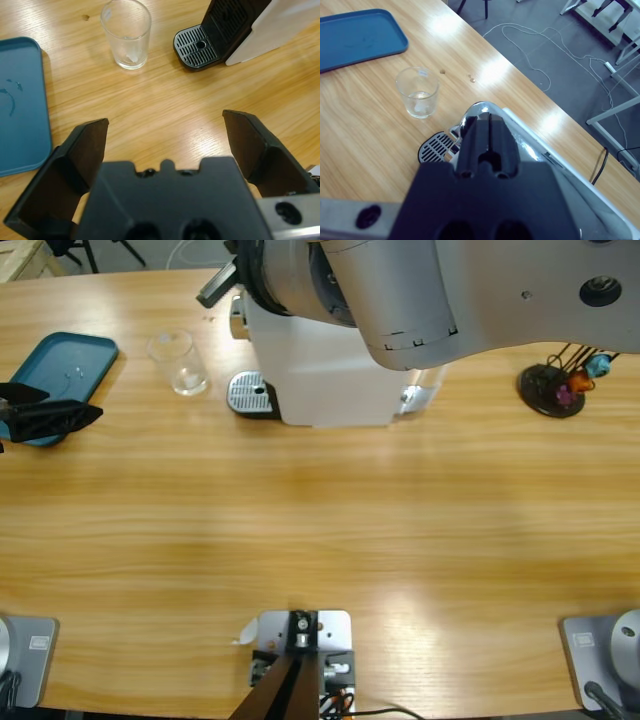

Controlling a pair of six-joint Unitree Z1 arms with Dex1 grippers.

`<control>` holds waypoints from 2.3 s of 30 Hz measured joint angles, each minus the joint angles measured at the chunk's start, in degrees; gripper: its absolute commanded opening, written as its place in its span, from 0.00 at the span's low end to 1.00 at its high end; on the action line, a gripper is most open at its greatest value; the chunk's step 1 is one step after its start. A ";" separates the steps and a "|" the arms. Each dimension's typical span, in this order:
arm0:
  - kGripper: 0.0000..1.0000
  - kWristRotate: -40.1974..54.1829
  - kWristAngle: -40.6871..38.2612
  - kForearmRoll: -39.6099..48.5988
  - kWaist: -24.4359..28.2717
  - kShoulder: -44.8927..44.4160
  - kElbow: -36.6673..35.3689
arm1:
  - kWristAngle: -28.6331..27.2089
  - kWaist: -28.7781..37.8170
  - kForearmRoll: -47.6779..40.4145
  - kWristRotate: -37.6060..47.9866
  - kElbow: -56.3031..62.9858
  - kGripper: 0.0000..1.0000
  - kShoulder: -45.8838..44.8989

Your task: Pour coffee

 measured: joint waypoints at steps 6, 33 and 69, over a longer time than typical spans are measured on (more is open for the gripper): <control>0.99 0.00 0.00 0.00 0.00 0.00 0.12 | 0.00 0.20 1.81 0.00 1.67 0.00 -2.81; 0.98 4.44 6.12 -16.99 0.02 14.01 1.27 | 6.97 -0.70 35.98 5.00 28.23 1.00 -48.81; 0.97 2.52 2.35 -72.14 5.30 47.53 12.67 | 5.67 -0.71 34.98 4.13 31.88 1.00 -51.84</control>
